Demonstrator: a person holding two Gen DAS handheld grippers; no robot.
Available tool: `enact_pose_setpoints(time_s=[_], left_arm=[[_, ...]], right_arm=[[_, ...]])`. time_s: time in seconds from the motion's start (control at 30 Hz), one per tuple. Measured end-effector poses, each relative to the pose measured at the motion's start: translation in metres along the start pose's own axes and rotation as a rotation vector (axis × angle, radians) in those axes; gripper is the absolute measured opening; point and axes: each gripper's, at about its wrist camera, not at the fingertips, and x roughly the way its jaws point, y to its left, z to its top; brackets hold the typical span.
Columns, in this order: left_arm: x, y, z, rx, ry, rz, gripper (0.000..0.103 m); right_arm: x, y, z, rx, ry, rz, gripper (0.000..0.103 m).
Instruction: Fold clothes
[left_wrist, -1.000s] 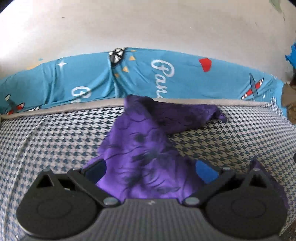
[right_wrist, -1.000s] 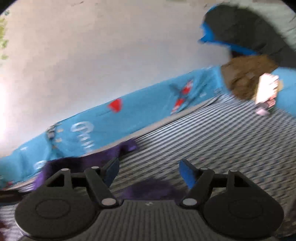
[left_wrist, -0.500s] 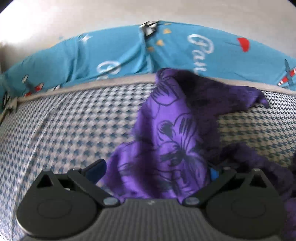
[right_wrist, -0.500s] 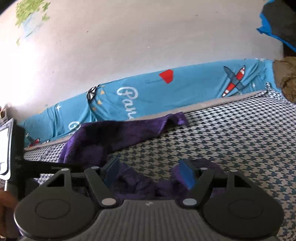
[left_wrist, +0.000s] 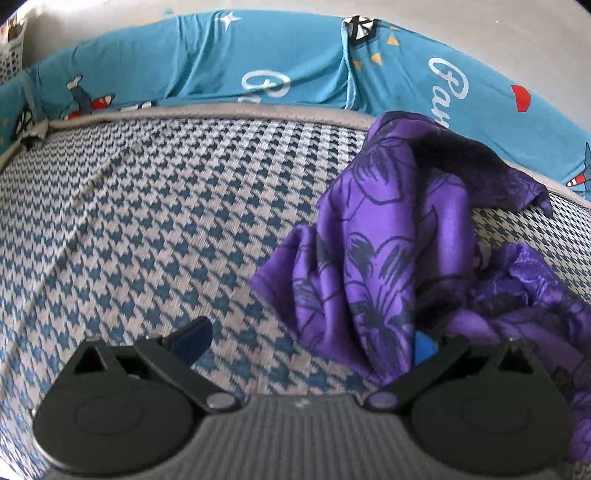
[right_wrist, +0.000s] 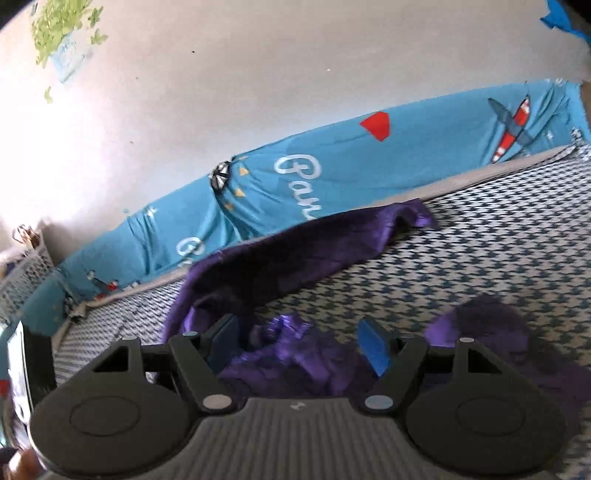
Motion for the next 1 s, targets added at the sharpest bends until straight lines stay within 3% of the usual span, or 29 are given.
enact_pose_setpoints(time_s=[0.23,0.47,0.83,0.87,0.93,1.0], left_arm=[[0.002,0.018,-0.007,-0.008,0.027,-0.022,0.103],[0.006,0.032,-0.013,-0.063,0.041,-0.074,0.103],[0.008,0.029,-0.014,-0.062,0.026,-0.080,0.103],[0.008,0.030,-0.014,-0.070,0.026,-0.084,0.103],[0.007,0.033,-0.013,-0.084,0.025,-0.093,0.103],[0.006,0.034,-0.014,-0.088,0.021,-0.100,0.103]], right_arm=[[0.028,0.011,0.006,0.007,0.047,0.018,0.071],[0.063,0.017,0.006,-0.118,0.132,-0.052,0.073],[0.097,0.023,-0.013,-0.252,0.227,-0.091,0.072],[0.099,0.024,-0.015,-0.261,0.226,-0.091,0.068],[0.100,0.026,-0.017,-0.274,0.227,-0.091,0.023],[0.099,0.025,-0.017,-0.270,0.226,-0.102,0.014]])
